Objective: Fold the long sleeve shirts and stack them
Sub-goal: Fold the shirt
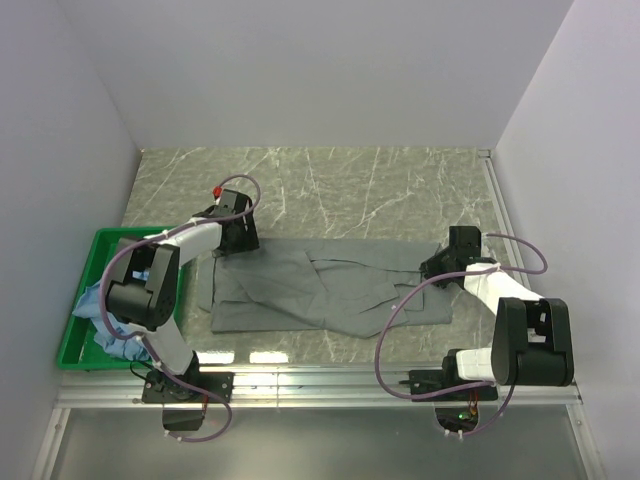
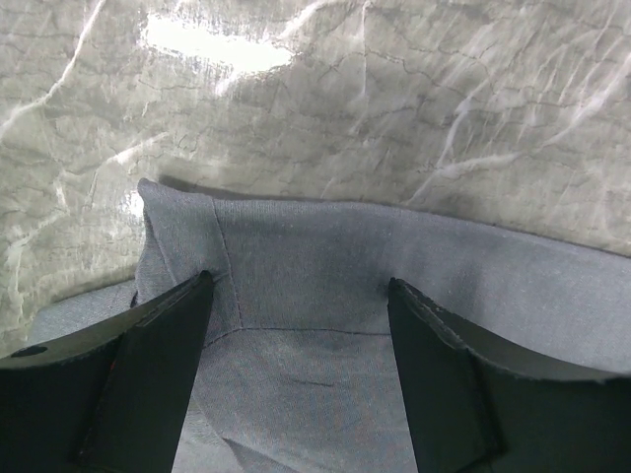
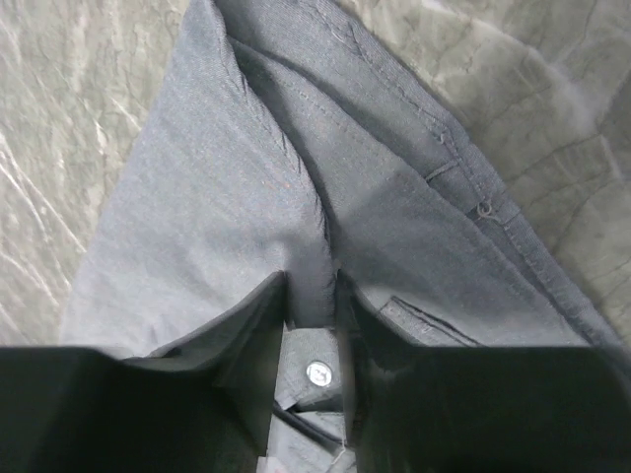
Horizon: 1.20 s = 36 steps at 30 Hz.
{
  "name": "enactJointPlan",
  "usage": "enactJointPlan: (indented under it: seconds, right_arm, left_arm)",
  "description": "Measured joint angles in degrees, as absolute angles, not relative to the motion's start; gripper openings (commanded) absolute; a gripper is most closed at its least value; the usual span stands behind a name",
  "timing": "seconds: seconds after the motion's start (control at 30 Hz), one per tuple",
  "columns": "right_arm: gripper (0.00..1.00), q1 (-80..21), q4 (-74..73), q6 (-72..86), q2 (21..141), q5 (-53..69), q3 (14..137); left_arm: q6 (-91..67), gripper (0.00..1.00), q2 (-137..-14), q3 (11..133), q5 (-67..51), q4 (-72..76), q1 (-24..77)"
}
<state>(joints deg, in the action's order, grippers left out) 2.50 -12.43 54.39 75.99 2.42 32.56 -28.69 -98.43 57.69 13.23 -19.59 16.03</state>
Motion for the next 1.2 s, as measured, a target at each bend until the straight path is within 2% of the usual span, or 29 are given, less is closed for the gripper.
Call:
enactJointPlan:
  seconds: [0.07, 0.1, 0.2, 0.43, 0.47, 0.63, 0.67, 0.7, 0.8, 1.0, 1.2]
  right_arm:
    - [0.16, 2.52, -12.49, 54.17, 75.99, 2.15, 32.58]
    - [0.08, 2.50, -12.60, 54.02, 75.96, 1.69, 32.58]
    - [0.00, 2.52, -13.34, 53.04, 75.85, 0.16, 32.80]
    - [0.01, 2.96, -14.94, 48.93, 74.83, -2.79, 34.28]
    - [0.03, 3.01, -14.96, 48.40, 74.83, -2.96, 34.39]
    - [0.30, 3.05, -15.00, 45.28, 75.05, -3.01, 34.76]
    - [0.36, 3.05, -15.25, 44.51, 75.05, -2.96, 35.00]
    - [0.49, 2.98, -15.53, 43.64, 74.96, -2.96, 35.42]
    - [0.61, 1.87, -16.58, 39.92, 73.19, -2.76, 36.95]
    - [0.60, -7.29, -21.23, 30.46, 64.47, -1.43, 42.19]
    - [0.56, -15.94, -28.03, 24.34, 63.53, 2.61, 44.47]
  left_arm:
    - [-28.80, 0.77, -98.74, 57.84, 13.23, -19.62, 15.94]
    - [-28.80, 0.76, -98.94, 57.98, 13.21, -19.62, 15.92]
    - [-29.06, 0.76, -99.57, 58.54, 13.19, -19.68, 15.73]
    - [-29.65, 0.75, -100.40, 59.59, 12.75, -19.94, 15.33]
    - [-29.67, 0.75, -100.42, 59.66, 12.56, -19.97, 15.31]
    - [-29.61, 0.79, -100.57, 59.90, 11.40, -19.81, 15.22]
    - [-29.61, 0.80, -100.55, 59.90, 11.09, -19.75, 15.18]
    - [-29.56, 0.81, -100.51, 59.90, 10.76, -19.68, 15.16]
    - [-29.39, 0.86, -100.20, 59.90, 9.61, -19.49, 15.00]
    - [-28.36, 0.96, -97.49, 59.24, 7.25, -18.72, 14.81]
    - [-26.30, 0.97, -89.52, 57.89, 7.01, -17.69, 14.79]
